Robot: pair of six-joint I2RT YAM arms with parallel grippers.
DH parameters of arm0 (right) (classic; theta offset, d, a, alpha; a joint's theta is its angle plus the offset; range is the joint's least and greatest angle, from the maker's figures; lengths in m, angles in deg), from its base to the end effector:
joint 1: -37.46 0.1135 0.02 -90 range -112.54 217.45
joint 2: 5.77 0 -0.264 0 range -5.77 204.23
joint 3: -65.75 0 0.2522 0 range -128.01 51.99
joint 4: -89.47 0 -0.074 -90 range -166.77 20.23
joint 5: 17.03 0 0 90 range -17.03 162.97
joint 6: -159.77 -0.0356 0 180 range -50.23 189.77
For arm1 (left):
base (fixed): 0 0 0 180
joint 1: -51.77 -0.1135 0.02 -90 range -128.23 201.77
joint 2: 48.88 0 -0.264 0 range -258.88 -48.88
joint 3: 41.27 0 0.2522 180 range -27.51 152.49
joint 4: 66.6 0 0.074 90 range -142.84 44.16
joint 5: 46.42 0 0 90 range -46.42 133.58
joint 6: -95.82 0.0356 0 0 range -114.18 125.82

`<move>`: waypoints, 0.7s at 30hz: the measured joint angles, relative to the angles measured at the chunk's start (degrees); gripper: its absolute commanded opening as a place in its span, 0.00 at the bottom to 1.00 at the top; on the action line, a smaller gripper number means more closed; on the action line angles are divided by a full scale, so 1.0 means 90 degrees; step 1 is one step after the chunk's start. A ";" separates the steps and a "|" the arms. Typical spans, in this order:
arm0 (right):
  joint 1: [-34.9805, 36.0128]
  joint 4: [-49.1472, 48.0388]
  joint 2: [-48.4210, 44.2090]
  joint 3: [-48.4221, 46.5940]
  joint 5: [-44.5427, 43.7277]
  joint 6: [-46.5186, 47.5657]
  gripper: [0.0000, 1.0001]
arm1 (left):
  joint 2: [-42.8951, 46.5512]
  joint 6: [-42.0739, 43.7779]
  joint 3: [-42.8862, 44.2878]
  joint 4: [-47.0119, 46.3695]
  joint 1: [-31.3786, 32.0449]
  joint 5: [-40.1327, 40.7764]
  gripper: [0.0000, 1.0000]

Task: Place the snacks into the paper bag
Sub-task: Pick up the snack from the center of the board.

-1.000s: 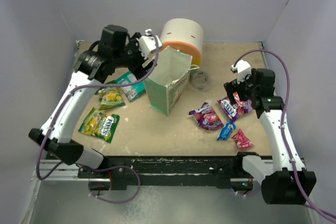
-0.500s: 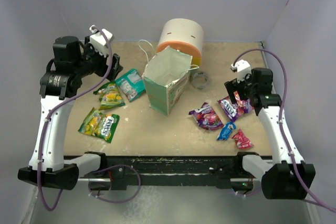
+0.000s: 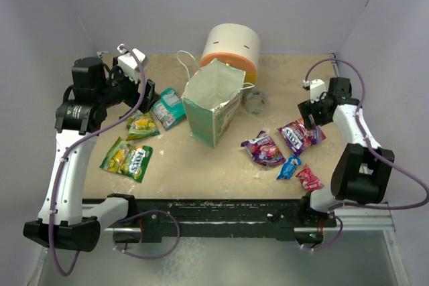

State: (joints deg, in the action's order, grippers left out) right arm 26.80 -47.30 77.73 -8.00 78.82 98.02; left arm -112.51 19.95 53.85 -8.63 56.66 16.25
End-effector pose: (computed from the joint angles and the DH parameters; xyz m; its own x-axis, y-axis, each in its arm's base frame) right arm 0.3000 -0.0528 0.2457 -0.7497 -0.3380 -0.5689 -0.2624 0.9411 -0.2133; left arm 0.2102 -0.0344 0.4347 -0.3124 0.2444 -0.9180 0.5790 0.8151 0.0200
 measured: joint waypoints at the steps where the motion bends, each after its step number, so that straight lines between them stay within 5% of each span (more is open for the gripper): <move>1: -0.0107 0.0034 0.0107 -0.0131 0.0070 0.0056 0.83 | 0.0032 0.0002 -0.0029 -0.0029 0.0000 -0.0015 0.93; 21: -0.1197 0.1421 0.2815 -0.1965 0.2314 0.0991 0.55 | 0.0197 0.0046 -0.0389 -0.0153 -0.0049 -0.0425 0.96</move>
State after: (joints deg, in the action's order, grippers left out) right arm 16.02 -34.51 103.06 -25.68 99.65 106.94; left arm -110.74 20.37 50.35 -10.01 56.22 12.42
